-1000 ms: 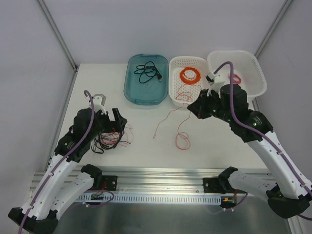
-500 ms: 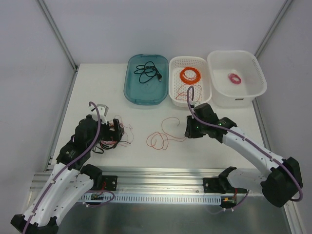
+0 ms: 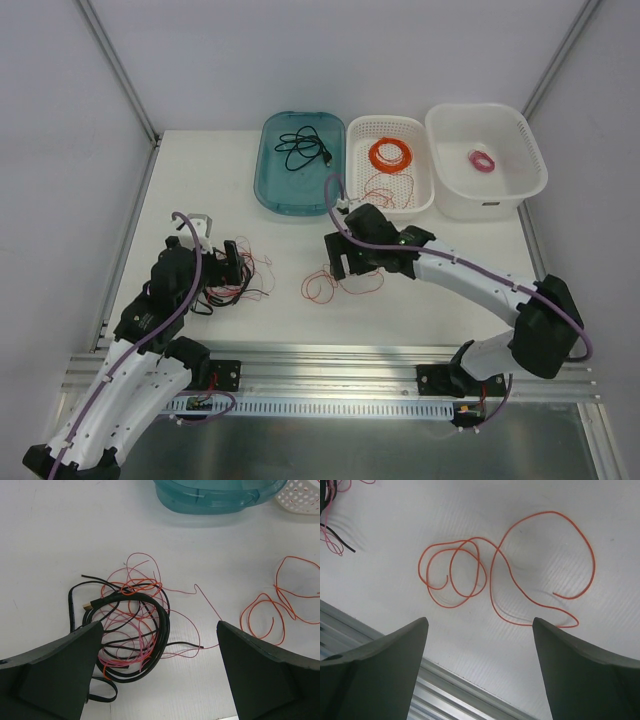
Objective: Untangle the cables
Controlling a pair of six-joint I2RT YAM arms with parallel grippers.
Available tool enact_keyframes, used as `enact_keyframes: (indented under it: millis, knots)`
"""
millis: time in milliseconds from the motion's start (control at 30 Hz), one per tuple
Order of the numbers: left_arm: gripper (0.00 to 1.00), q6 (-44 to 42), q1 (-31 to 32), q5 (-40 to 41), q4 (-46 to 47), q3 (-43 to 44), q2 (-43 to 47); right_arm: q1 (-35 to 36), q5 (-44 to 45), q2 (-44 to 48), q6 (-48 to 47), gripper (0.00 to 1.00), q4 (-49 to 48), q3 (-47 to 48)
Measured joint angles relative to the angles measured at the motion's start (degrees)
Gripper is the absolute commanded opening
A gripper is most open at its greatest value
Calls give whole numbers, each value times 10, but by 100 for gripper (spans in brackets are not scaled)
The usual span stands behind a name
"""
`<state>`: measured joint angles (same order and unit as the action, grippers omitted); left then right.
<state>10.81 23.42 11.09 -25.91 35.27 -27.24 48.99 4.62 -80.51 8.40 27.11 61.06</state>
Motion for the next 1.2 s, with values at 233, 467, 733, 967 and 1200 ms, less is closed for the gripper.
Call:
enact_keyframes:
  millis: [233, 467, 733, 967, 1200]
  knots:
    - [99, 0, 0, 15, 0, -4, 0, 31, 26, -120, 0, 98, -17, 56]
    - [99, 0, 0, 26, 1, -5, 5, 35, 31, -213, 3, 97, -25, 75]
    - [99, 0, 0, 30, 3, -5, 10, 37, 38, -265, 6, 78, -30, 85]
    - [99, 0, 0, 30, 3, -5, 11, 33, 58, -273, 6, 2, -24, 92]
    - [99, 0, 0, 30, 3, -5, 12, 35, 68, -262, 10, 1, -24, 84]
